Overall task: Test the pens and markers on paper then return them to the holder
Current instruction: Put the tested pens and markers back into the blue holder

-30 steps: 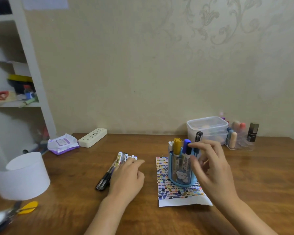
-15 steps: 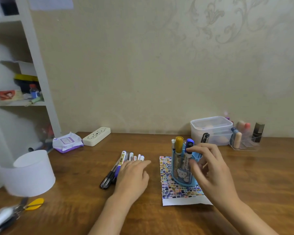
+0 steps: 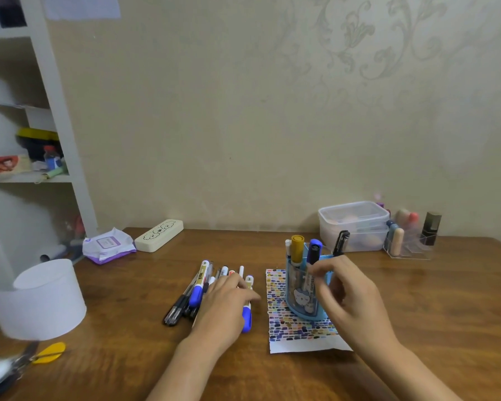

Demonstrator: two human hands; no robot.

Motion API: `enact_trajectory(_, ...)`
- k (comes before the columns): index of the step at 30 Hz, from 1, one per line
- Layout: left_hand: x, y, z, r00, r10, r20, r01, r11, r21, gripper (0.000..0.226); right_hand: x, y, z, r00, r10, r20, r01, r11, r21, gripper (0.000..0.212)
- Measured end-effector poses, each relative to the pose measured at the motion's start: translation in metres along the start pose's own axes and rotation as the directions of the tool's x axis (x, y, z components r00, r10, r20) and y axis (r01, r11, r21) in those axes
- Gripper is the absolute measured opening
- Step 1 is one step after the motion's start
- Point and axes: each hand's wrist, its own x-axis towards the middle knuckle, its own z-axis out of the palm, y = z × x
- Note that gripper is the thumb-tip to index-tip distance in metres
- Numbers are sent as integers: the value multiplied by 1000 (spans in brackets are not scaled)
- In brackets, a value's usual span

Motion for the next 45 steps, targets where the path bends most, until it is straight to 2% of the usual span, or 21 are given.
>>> enact_trajectory(5,-3,3,0,999,50,10,-49,998,-34,40,2,-1,-3,978,0,210,-2,1000,5,22)
enact_trajectory(10,-2,9,-2,990,141,-22,-142,987,-72,28,1,-5,-1,888,1,460,-1,1000,0,18)
enact_trajectory(14,1,15,-1,978,180,-107,-194,971,-139,29,1,-6,0,866,-3,501,8,1000,-8,28)
enact_trajectory(19,0,20,-2,941,237,-240,-292,929,-228,32,0,-2,0,910,9,414,15,998,-55,34)
enact_trajectory(24,-3,34,-8,922,247,-297,-339,886,-317,28,1,-6,-1,970,-30,241,9,996,91,22)
enact_trajectory(26,-5,38,-11,934,212,-287,-314,872,-377,25,5,-9,-7,988,-33,152,8,987,163,16)
enact_trajectory(29,-5,38,-11,952,167,-255,-266,865,-426,30,15,-9,-23,998,14,-55,1,962,272,10)
enact_trajectory(32,-4,36,-7,975,107,-195,-186,872,-452,29,27,-2,-42,962,90,-259,7,937,350,9)
enact_trajectory(34,-3,38,-4,988,84,-129,-135,877,-462,31,32,5,-53,931,126,-343,3,936,352,9)
enact_trajectory(38,1,44,1,996,75,-37,-84,868,-489,50,35,10,-58,912,148,-383,-40,961,275,9)
enact_trajectory(41,5,50,3,998,66,-1,-56,831,-553,60,35,6,-51,935,121,-332,-57,979,195,12)
enact_trajectory(45,6,55,4,998,61,22,-38,833,-552,61,35,3,-42,965,99,-241,-67,988,139,9)
